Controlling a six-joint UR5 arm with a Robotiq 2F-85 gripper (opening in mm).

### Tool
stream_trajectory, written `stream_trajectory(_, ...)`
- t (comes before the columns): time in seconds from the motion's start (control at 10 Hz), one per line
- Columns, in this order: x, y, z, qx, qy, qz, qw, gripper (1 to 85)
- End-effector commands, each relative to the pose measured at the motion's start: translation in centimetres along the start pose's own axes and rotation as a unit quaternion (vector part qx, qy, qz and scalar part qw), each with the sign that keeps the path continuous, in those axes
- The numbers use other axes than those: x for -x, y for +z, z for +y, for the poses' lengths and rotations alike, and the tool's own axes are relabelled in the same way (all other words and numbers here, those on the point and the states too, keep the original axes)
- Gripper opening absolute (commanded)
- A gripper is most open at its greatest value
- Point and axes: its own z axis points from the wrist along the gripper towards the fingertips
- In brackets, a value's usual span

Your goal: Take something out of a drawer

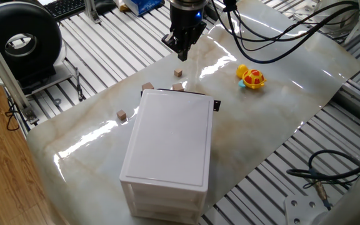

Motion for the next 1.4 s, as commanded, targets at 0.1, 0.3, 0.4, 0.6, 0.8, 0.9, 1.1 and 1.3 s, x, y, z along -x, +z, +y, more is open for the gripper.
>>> stream_trajectory(0.1,0.7,-0.5,-0.7,-0.023,-0.028,-0.008,0.9993,1.0)
stream_trajectory(0.3,0.5,-0.8,-0.3,-0.04,-0.02,0.0,0.999,1.0)
stream_trajectory(0.4,0.6,-1.1,-0.7,-0.049,-0.032,-0.001,0.9983,1.0)
stream_trajectory(0.6,0.8,-1.2,-0.7,-0.039,-0.039,-0.007,0.9985,1.0)
stream_trajectory(0.8,0.8,-1.1,-0.8,-0.028,-0.038,-0.007,0.9989,1.0)
stream_trajectory(0.9,0.3,-1.0,-1.2,-0.03,-0.055,0.001,0.998,1.0)
stream_trajectory(1.1,0.0,-0.9,-1.3,-0.032,-0.074,0.006,0.9968,1.0)
stream_trajectory(1.3,-0.3,-0.7,-1.9,-0.032,-0.08,0.012,0.9962,1.0)
